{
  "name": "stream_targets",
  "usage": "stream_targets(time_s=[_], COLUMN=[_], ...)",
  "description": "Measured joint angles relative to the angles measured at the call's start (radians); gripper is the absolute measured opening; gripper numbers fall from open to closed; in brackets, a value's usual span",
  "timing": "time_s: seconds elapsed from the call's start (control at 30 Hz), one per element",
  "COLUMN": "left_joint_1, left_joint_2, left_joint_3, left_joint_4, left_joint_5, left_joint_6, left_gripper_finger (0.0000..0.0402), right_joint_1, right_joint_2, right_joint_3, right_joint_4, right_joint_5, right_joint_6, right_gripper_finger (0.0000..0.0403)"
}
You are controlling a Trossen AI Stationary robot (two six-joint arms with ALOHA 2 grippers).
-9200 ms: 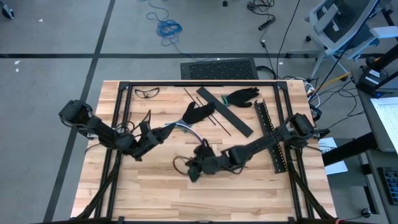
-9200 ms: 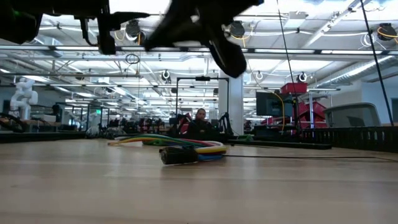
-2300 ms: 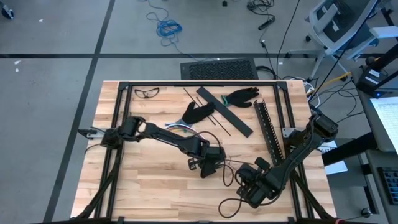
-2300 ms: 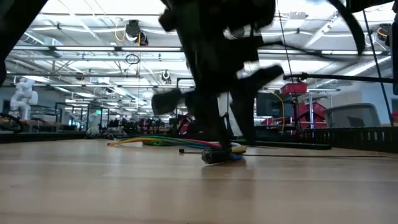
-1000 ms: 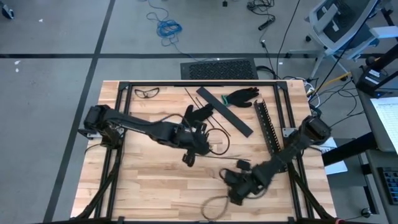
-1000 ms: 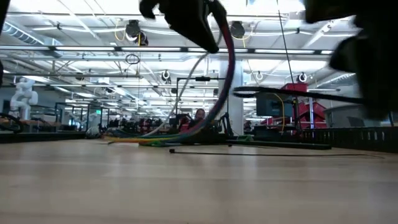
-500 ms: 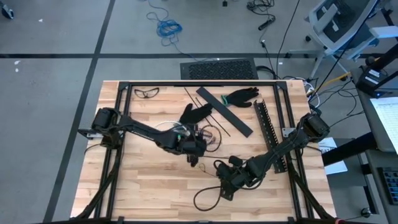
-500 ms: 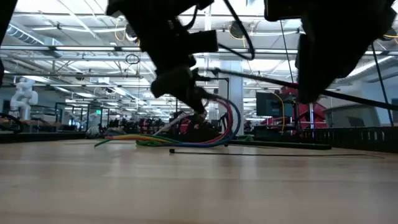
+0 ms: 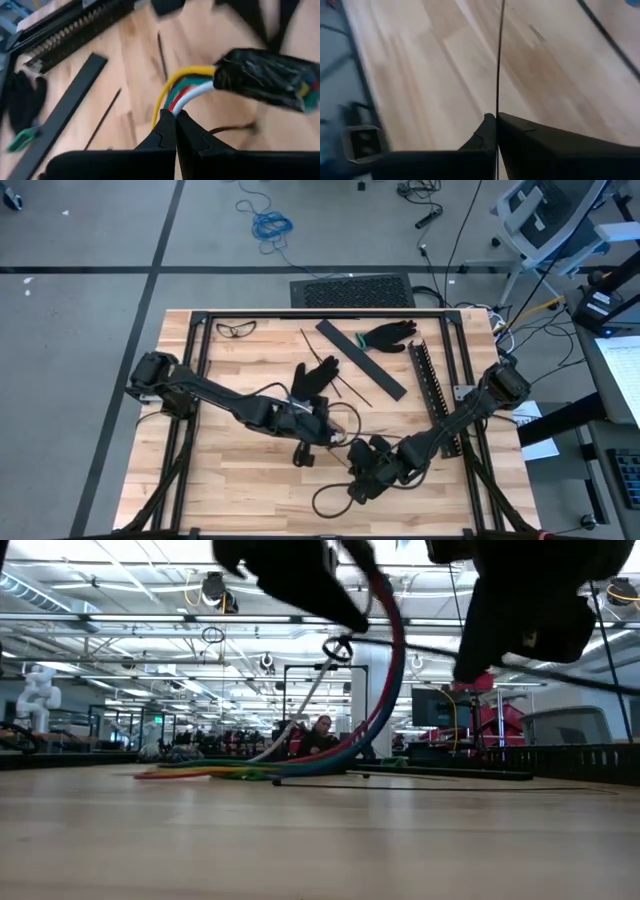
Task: Ziptie cables
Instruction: Wrap the black zip tie on the cable
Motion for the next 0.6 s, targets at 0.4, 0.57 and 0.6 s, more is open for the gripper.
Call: stream_targets(time_s=[0.4, 0.57, 0.6], left_joint_1=[0.099, 0.106, 0.102], left_joint_2=[-0.101, -0.225, -0.245], left_joint_3=[-0.174, -0.275, -0.287], left_joint_4=[-0.136, -0.090, -0.075], left_joint_5=[-0.143, -0.148, -0.153], left_joint_6=[0.014, -0.149, -0.186], left_gripper_finger=[0.0000, 0.0000, 0.0000], right_joint_1=[0.064, 0.005, -0.012], right_joint_2=[0.153, 0.159, 0.160], right_joint_3=[0.000, 0.001, 0.001], right_joint_4=[0.079, 0.004, -0.009], right_joint_5=[-0.159, -0.189, -0.190], right_joint_6=[0.094, -0.075, -0.124], right_gripper_finger=[0.0000, 0.0000, 0.0000])
